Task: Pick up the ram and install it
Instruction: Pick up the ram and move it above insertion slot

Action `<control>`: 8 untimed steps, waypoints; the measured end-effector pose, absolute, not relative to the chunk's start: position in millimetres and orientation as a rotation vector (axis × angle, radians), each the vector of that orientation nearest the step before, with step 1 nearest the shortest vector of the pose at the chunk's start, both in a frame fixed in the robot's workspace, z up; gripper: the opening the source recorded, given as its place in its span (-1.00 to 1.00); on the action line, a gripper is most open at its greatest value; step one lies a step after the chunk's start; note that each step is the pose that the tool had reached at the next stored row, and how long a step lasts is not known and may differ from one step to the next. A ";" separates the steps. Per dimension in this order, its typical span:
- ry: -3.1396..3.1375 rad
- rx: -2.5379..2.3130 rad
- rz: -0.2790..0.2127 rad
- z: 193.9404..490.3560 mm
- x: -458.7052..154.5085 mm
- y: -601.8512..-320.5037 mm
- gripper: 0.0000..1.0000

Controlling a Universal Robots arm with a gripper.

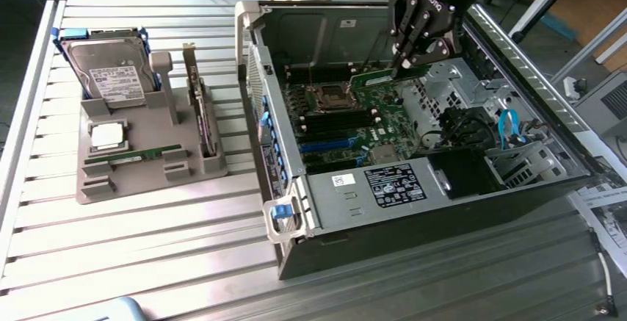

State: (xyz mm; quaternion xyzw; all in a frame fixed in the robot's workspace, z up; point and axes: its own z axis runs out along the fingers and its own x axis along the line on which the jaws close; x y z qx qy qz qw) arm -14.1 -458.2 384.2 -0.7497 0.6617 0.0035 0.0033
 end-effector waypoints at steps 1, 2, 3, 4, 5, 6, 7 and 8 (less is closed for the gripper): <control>2.075 -2.350 0.011 384.1 -12.7 -458.2 -0.72; 2.075 -2.350 0.011 384.0 -11.7 -458.2 -0.72; 2.075 -2.350 0.011 383.9 -10.7 -458.2 -0.72; 2.075 -2.350 0.011 383.8 -9.7 -458.2 -0.72; 2.075 -2.350 0.011 383.7 -8.6 -458.2 -0.72; 2.075 -2.350 0.011 383.6 -7.7 -458.2 -0.72; 2.075 -2.350 0.011 383.6 -6.6 -458.2 -0.72; 2.075 -2.350 0.011 383.5 -5.6 -458.2 -0.72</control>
